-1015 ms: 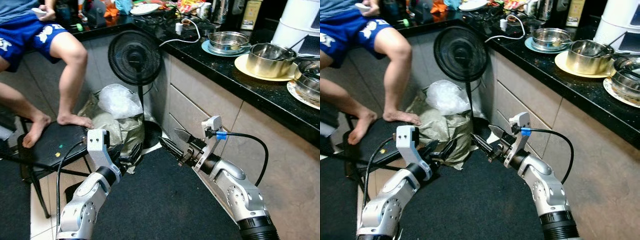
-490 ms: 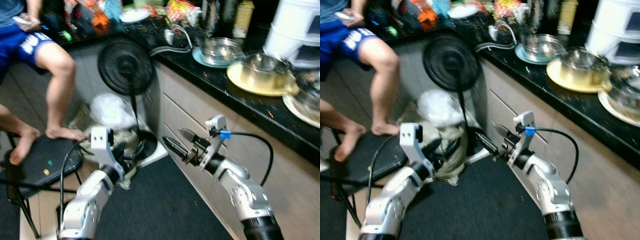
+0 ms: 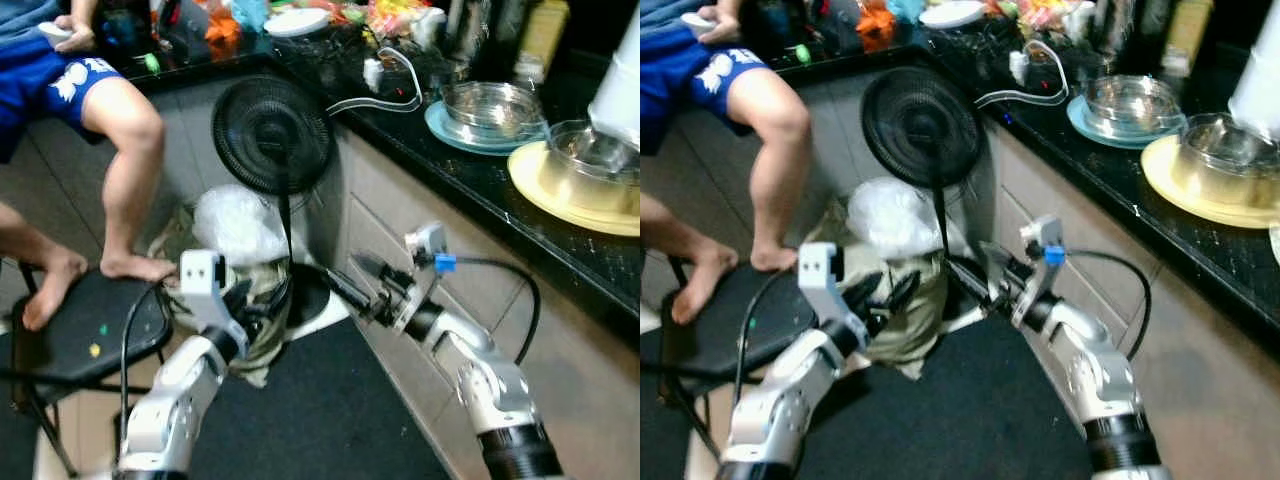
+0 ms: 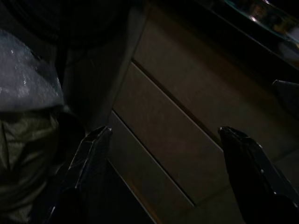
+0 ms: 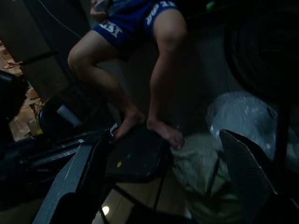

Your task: Kitchen organization

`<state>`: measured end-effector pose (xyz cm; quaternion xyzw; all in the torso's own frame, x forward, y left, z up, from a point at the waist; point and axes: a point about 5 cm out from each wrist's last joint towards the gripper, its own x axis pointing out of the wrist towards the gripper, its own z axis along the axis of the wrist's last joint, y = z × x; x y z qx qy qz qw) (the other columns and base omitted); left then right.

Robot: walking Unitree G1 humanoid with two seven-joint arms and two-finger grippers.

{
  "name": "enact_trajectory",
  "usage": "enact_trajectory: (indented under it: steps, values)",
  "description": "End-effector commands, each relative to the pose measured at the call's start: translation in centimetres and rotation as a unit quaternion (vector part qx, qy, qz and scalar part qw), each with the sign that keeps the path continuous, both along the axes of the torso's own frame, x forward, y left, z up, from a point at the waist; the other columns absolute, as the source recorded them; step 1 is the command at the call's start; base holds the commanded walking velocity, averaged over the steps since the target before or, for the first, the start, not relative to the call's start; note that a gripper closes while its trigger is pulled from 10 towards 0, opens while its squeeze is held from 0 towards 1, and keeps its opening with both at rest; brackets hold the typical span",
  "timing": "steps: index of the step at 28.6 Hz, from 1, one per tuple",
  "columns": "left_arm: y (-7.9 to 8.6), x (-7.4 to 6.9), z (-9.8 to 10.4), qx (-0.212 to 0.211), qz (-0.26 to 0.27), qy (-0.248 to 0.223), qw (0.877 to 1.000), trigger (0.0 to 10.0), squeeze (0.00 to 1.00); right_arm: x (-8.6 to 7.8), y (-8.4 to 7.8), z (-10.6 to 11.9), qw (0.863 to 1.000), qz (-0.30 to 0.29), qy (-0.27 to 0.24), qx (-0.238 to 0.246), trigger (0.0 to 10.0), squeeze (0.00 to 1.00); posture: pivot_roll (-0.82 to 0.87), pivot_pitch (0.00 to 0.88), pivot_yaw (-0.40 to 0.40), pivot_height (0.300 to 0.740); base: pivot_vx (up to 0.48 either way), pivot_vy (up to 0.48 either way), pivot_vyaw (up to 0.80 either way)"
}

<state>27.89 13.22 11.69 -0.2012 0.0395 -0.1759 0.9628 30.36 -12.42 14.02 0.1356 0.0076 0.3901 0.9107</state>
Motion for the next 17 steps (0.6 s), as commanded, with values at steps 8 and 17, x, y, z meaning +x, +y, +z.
enact_trajectory:
  steps: [8,17]
  values:
    - [0.60,-0.08,-0.41,0.009,0.008,0.006,1.000,10.0,0.00,-0.09,0.35,-0.51,1.000,0.002,0.012,0.000,10.0,0.00,0.06,0.000,0.024,0.740,0.390,0.000,0.00]
    - [0.64,-0.03,-0.39,0.011,0.008,0.007,1.000,10.0,0.00,-0.03,0.41,-0.49,1.000,0.001,0.011,-0.003,10.0,0.00,0.06,0.000,0.025,0.740,0.390,0.000,0.00]
